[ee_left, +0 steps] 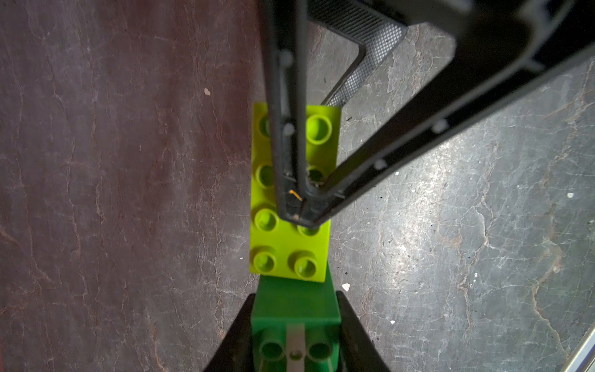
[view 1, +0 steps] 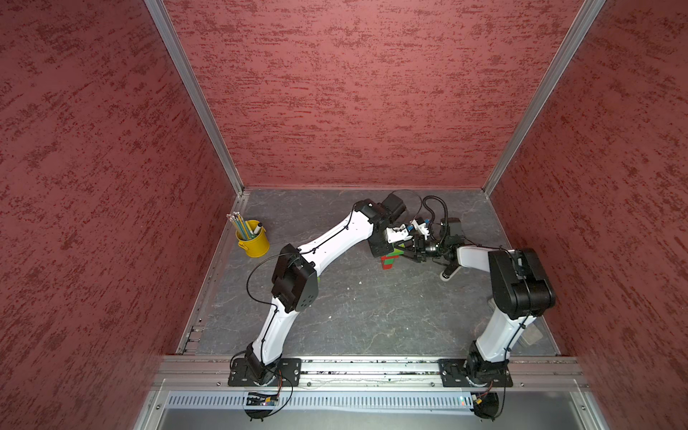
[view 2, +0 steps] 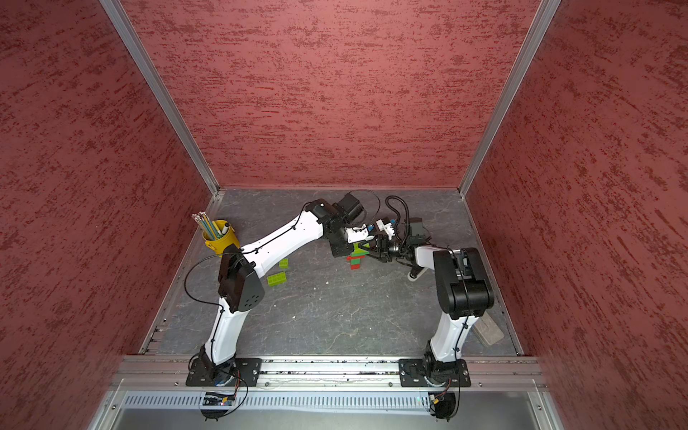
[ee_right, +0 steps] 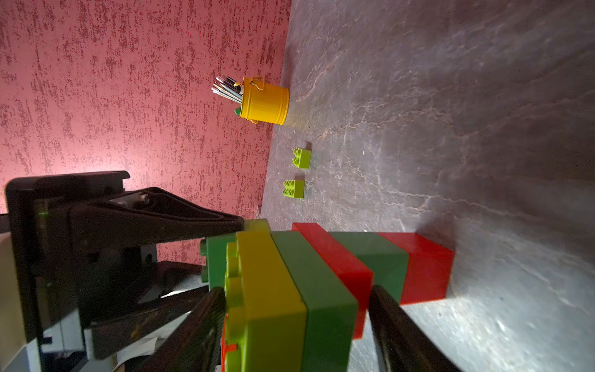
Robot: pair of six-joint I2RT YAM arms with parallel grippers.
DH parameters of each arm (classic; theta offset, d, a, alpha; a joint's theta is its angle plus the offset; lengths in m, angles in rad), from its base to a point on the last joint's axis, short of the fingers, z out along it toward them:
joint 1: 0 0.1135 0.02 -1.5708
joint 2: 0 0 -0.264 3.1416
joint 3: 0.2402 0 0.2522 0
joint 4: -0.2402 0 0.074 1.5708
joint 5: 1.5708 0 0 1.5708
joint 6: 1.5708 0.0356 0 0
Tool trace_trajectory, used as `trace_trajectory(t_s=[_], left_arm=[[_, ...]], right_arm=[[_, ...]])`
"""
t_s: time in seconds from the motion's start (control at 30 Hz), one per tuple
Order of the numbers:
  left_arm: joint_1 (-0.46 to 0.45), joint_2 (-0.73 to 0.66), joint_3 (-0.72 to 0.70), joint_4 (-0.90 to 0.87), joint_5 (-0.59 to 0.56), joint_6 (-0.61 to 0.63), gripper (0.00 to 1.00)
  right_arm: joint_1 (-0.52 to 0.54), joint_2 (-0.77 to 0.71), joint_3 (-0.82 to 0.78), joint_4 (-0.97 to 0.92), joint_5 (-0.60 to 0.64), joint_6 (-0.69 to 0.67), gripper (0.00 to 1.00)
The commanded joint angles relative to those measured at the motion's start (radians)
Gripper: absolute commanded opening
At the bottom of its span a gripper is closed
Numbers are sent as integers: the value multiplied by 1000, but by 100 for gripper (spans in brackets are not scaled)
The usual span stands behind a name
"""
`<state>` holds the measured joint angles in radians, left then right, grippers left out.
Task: Assemble a spoon with lego
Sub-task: Assemble the lego brick with the lego brick.
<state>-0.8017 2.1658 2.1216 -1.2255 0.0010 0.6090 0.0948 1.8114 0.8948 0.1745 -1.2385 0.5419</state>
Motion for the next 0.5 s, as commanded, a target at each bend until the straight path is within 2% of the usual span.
trace_trajectory(t_s=[0.0,0.27,0.47], left_arm=[[1,37,30,0,26,10,14],[5,56,35,0,14,9,12],[4,84,91,-57,13,-11,12]], right_arm=[[6,19,21,-23,1,-25,71],[8,21,23,-30,5,-29,71],[15,27,24,-49,9,-43,70]])
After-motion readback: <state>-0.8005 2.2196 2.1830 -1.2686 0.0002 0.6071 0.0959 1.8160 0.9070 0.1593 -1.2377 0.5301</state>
